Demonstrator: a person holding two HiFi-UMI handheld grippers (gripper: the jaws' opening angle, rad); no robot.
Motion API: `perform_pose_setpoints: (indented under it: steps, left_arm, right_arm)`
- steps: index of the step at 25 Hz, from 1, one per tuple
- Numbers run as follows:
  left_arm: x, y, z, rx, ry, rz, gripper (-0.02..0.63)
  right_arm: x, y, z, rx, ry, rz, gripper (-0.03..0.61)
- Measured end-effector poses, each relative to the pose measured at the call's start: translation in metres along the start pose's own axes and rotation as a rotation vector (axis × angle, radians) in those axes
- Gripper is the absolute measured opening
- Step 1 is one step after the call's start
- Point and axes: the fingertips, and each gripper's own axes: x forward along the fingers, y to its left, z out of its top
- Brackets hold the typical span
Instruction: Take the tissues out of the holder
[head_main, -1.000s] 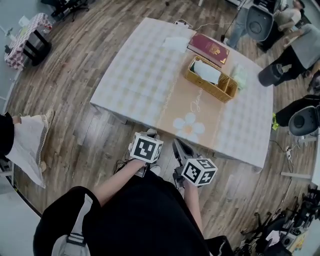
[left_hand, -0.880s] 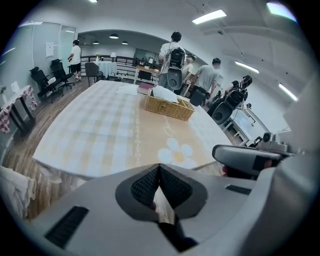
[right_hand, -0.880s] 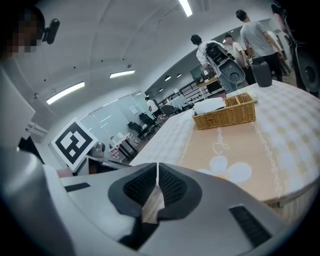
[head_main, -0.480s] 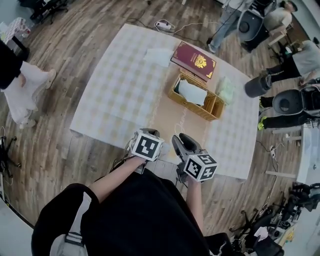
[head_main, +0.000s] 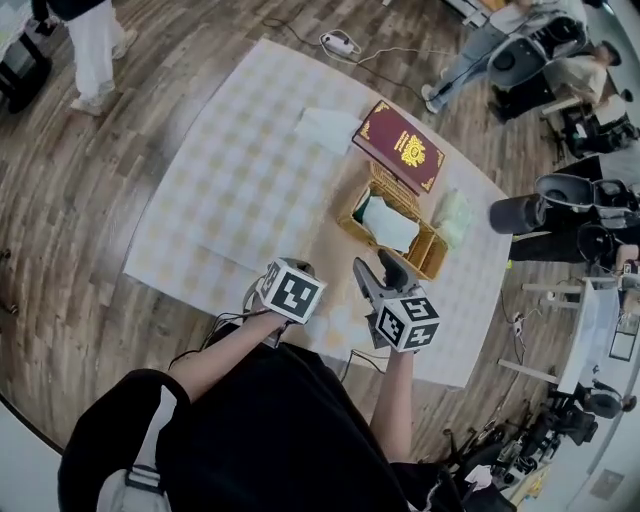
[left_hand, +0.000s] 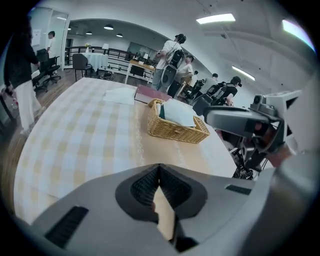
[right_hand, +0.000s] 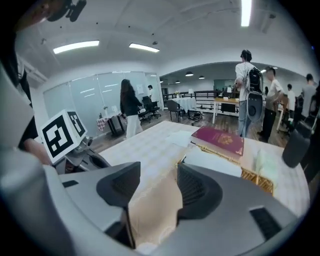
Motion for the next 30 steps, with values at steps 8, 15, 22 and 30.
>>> perform_pose_setpoints:
  steps: [8,15,22,30]
  left_arm:
    - [0.004,0.033,-0.005,-0.083,0.017,0.000,-0.002]
    - [0.019,0.039,0.017,-0.184,0.002,0.062,-0.002]
    - [0.028,0.038,-0.022,-0.263,-0.001,0.076,-0.002]
    - [0.033,0.039,-0.018,-0.294,-0.010,0.085,-0.002]
  right_arm:
    - [0.055,-0.050,0.022,-0.271,0.191,-0.012,0.299]
    - [0.106,-0.106,0.016,-0.392,0.407,0.117,0.311]
    - [0.129,-0.106,-0.045,-0.564,0.649,0.183,0.311]
    - [0.141,-0.106,-0.058,-0.616,0.736,0.220,0.295]
